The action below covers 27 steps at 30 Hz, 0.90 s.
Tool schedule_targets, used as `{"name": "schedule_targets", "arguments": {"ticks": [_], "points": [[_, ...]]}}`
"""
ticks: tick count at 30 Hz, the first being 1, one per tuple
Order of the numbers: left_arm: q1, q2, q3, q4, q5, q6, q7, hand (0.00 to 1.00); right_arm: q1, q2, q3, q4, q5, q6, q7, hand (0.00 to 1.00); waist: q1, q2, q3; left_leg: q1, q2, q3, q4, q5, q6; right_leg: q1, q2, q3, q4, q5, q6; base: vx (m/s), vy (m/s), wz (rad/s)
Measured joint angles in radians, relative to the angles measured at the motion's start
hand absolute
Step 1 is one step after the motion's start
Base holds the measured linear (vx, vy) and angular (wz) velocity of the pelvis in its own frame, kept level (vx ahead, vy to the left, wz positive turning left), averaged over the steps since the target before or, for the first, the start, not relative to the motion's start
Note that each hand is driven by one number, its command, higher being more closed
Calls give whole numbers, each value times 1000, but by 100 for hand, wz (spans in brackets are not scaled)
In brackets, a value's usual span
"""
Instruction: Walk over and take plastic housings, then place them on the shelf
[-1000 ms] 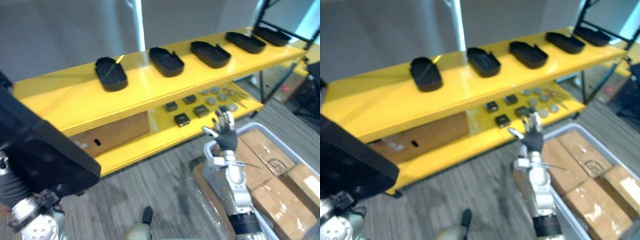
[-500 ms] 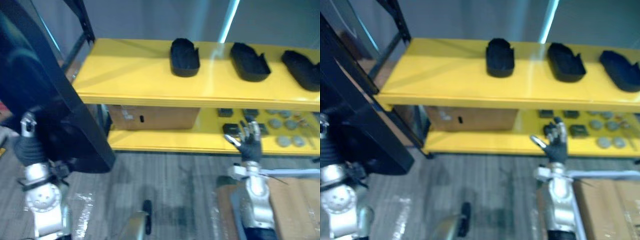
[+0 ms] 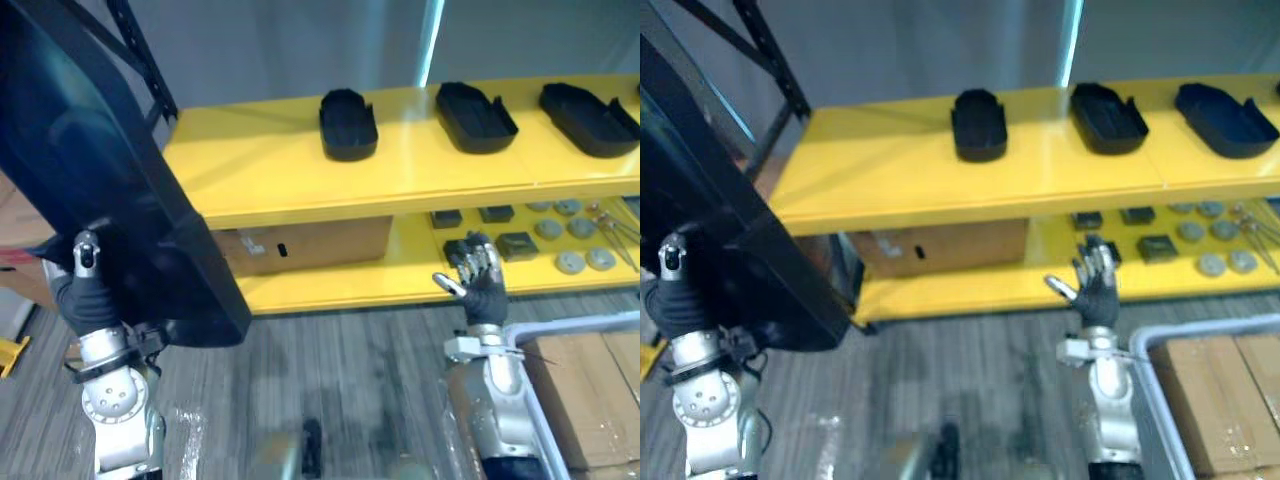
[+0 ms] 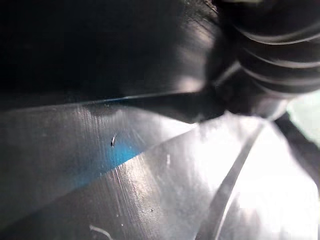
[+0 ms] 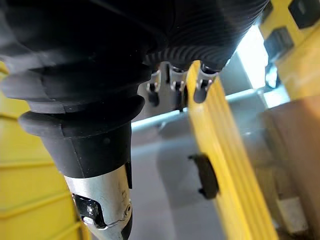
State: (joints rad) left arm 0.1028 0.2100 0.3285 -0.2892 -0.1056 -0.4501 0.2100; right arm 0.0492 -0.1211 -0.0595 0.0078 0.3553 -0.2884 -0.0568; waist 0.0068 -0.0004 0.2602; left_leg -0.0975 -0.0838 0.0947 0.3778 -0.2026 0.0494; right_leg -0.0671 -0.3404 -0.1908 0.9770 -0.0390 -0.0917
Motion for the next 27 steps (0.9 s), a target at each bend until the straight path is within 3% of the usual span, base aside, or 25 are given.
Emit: {"name": "schedule_targets", "arguments": {"ticks": [1, 2, 3, 4, 5, 7, 9, 12, 13, 16, 22, 27], "points": [[3, 3, -2, 0, -1, 0, -2, 100, 4, 2, -1, 18, -8, -1, -7, 0, -7, 0, 1, 31, -2, -8, -36, 2, 2, -25, -1, 12, 29, 98, 9, 113, 102, 20], [1, 17, -4, -5, -8, -2, -1, 100, 13, 2, -4, 35, -17, -12, -9, 0, -15, 18, -7, 62, 6, -33, -103, 9, 10, -75, 15, 19, 55, 117, 26, 155, 105, 28], [-7, 26, 4, -11, -15, -4, 0, 100, 13, 3, -14, 31, -18, -26, -6, 0, -16, 19, -12, 67, 23, -50, -143, 37, 15, -113, 57, 23, 7, -16, 86, 156, 102, 29], [-15, 27, 5, -12, -17, -4, 1, 100, 13, 3, -25, 24, -18, -33, -3, 0, -16, 20, -12, 64, 30, -61, -152, 54, 11, -122, 84, 25, -52, -61, 101, 167, 107, 20], [-26, 27, 2, -9, -36, -2, 0, 100, 14, 7, -48, 14, -18, -38, 3, 0, -9, 20, -10, 61, 32, -71, -168, 78, -3, -136, 121, 40, -212, -113, 130, 166, 63, 19], [-29, 26, -19, 0, -45, 6, 8, 100, 23, 7, -97, -4, -16, -47, 16, 0, -11, 12, -15, 66, 28, -98, -196, 78, -3, -144, 180, 87, -518, -99, 169, 206, 8, 39], [-28, 26, -40, 0, -42, 7, 12, 100, 46, 6, -118, -16, -6, -57, 25, 0, -20, 7, -18, 82, 12, -123, -203, 80, -3, -138, 189, 106, -649, -69, 209, 246, -56, 66], [-25, 20, -59, -8, -41, 7, 15, 100, 66, 5, -121, -40, 0, -57, 58, 0, -20, -10, -32, 145, -12, -168, -206, 59, -34, -77, 195, 105, -780, 10, 183, 307, -165, 65], [-17, 14, -60, -23, -41, 4, 15, 100, 50, -2, -111, -39, 4, -57, 63, 0, -17, -23, -59, 144, -14, -171, -205, 37, -59, -55, 208, 104, -849, 112, 176, 221, -171, 47], [-4, -27, -66, -30, -36, 2, 14, 100, -17, -50, -112, -35, 9, -58, 62, 0, -6, 20, -95, 107, 44, -158, -204, 19, -79, -32, 257, 54, -944, 141, 148, 325, -206, 35], [-5, -61, -65, -28, -31, -2, 0, 100, -25, -86, -161, -41, 22, -58, 53, 0, -2, 39, -105, 141, 63, -84, -210, 25, -92, 35, 276, 51, -1009, 143, 137, 139, -53, 0], [14, -61, -61, -32, -34, -6, -20, 100, 36, -33, -185, -99, 22, -57, 52, 0, -12, 46, -110, 173, 57, -82, -251, 26, -92, 47, 274, 55, -1020, 145, 141, 25, 37, -2]]}}
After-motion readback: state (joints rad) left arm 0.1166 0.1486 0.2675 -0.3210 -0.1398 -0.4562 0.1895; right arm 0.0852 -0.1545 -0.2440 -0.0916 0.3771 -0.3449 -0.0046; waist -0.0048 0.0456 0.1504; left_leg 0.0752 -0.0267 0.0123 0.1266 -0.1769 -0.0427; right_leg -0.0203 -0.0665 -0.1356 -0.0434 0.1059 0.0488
